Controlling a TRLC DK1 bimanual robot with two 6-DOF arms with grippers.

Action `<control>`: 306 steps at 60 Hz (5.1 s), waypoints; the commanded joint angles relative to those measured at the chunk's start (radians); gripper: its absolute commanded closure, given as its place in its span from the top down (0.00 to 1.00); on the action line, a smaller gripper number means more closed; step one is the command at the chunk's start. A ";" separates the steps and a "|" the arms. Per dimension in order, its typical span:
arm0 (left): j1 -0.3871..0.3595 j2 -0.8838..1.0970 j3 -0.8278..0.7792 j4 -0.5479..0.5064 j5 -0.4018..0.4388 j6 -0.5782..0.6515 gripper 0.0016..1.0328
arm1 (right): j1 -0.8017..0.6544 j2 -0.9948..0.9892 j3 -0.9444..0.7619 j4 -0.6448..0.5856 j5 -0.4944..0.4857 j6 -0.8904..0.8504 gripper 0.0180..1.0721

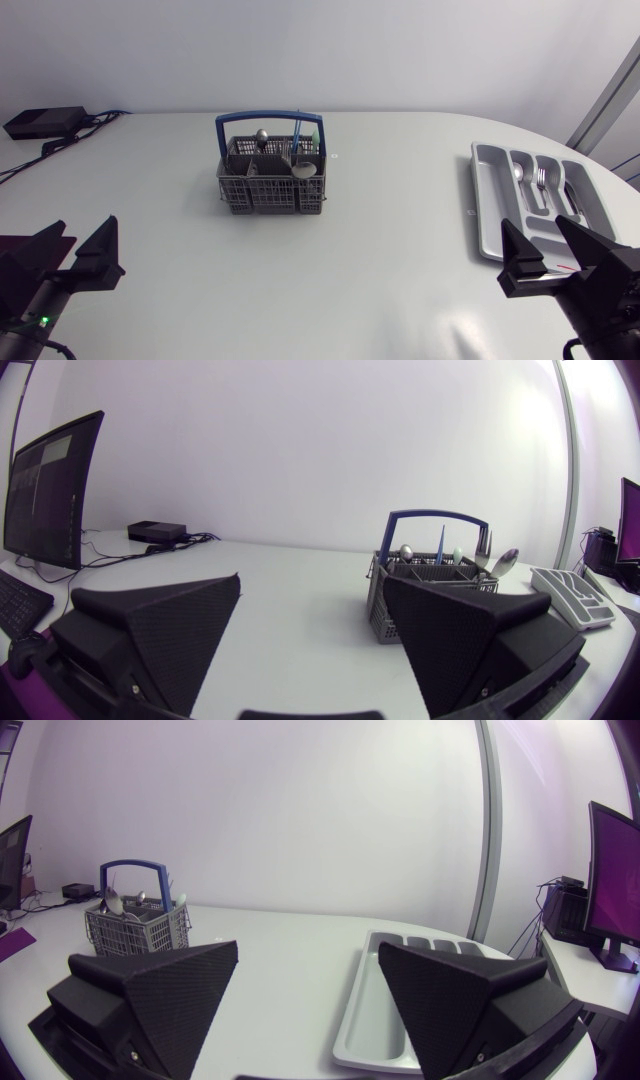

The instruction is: Sort the cutlery from the basket into the organizer compartments.

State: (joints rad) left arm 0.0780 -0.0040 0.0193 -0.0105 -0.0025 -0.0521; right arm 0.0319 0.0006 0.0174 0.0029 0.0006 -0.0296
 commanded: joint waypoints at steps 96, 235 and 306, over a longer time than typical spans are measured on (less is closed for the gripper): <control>-0.139 1.201 0.829 -0.194 -0.001 0.118 0.89 | 0.346 1.283 0.693 0.128 0.058 -0.066 0.95; -0.046 1.389 0.858 -0.240 0.476 0.514 0.89 | 0.433 1.490 0.868 -0.040 -0.129 -0.303 0.60; -0.267 1.414 0.712 -0.256 0.476 0.635 0.89 | 0.457 1.245 0.564 -0.066 -0.235 -0.242 0.22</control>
State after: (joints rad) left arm -0.1829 1.3952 0.7456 -0.2821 0.4732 0.5621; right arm 0.4549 1.2297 0.5701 -0.0746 -0.2356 -0.3122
